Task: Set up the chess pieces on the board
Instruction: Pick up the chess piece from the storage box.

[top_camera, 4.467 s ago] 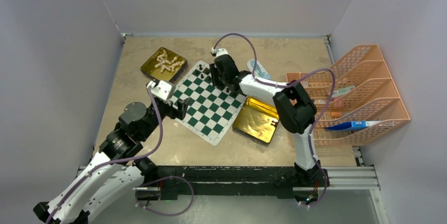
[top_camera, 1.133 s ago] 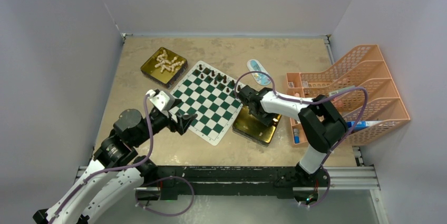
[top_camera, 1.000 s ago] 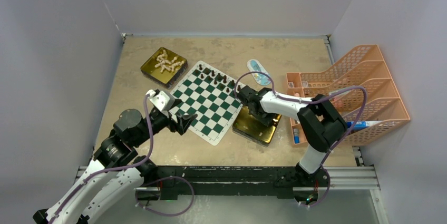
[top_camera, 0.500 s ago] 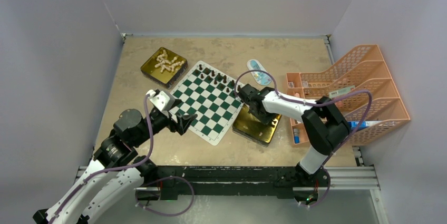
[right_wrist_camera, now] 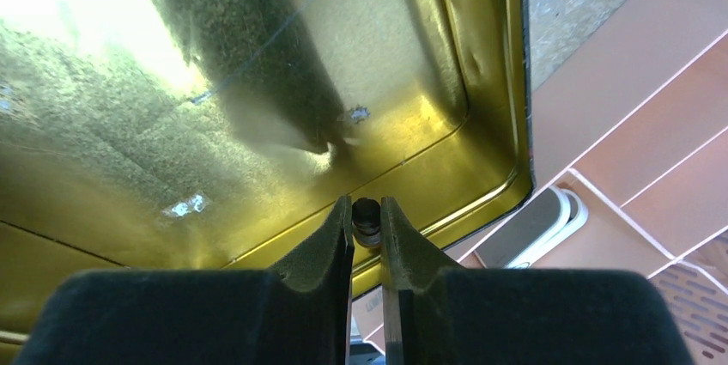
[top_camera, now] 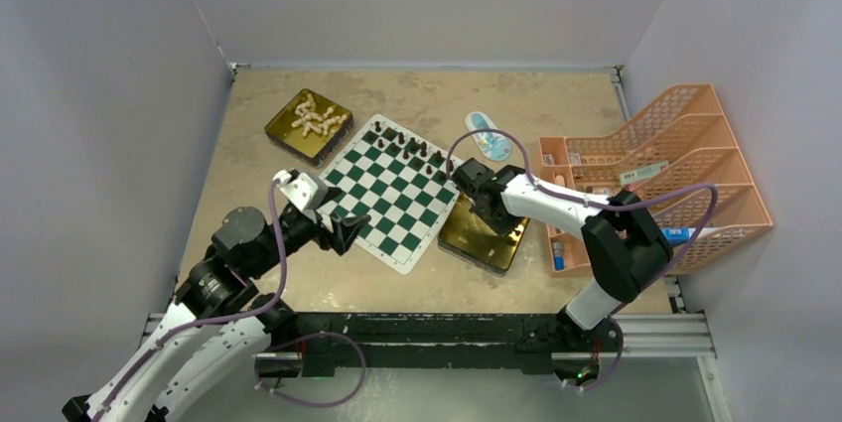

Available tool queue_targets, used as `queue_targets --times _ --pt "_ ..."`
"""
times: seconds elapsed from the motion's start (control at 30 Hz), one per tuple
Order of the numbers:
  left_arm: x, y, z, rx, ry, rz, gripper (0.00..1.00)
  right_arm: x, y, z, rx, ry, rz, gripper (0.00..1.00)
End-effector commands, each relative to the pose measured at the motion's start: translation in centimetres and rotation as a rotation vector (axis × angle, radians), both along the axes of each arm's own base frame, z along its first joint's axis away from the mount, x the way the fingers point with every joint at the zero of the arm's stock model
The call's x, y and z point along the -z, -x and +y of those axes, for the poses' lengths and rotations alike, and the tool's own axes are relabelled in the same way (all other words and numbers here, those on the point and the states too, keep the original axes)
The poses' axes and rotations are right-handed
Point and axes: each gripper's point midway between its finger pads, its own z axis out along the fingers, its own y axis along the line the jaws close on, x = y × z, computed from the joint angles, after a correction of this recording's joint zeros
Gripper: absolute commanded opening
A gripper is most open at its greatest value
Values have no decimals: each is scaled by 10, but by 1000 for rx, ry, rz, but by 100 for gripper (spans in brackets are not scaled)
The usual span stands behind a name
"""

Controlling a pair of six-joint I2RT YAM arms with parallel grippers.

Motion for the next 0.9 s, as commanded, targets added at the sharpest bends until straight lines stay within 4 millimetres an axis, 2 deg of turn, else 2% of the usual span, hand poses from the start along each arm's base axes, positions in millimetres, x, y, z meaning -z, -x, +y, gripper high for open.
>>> queue_targets --times 0.0,0.2,0.37,0.43,0.53,0.77,0.87 --pt "-10 1 -1 9 25 -29 76 -3 10 -14 47 33 12 12" --pt "-10 1 -3 16 30 -21 75 -4 13 -22 55 36 -1 12" --pt "-9 1 -5 25 25 -11 75 -7 11 -17 52 12 2 12" --pt "-8 2 -6 24 26 -3 75 -11 3 -8 49 -13 -12 12" --pt "-9 1 -8 29 45 -1 75 -27 -17 14 38 -88 -56 10" --pt "-7 -1 -13 17 75 79 73 -84 -58 66 4 -313 -192 8" --pt "-8 0 -18 27 115 104 72 -109 -67 100 -47 -488 -230 9"
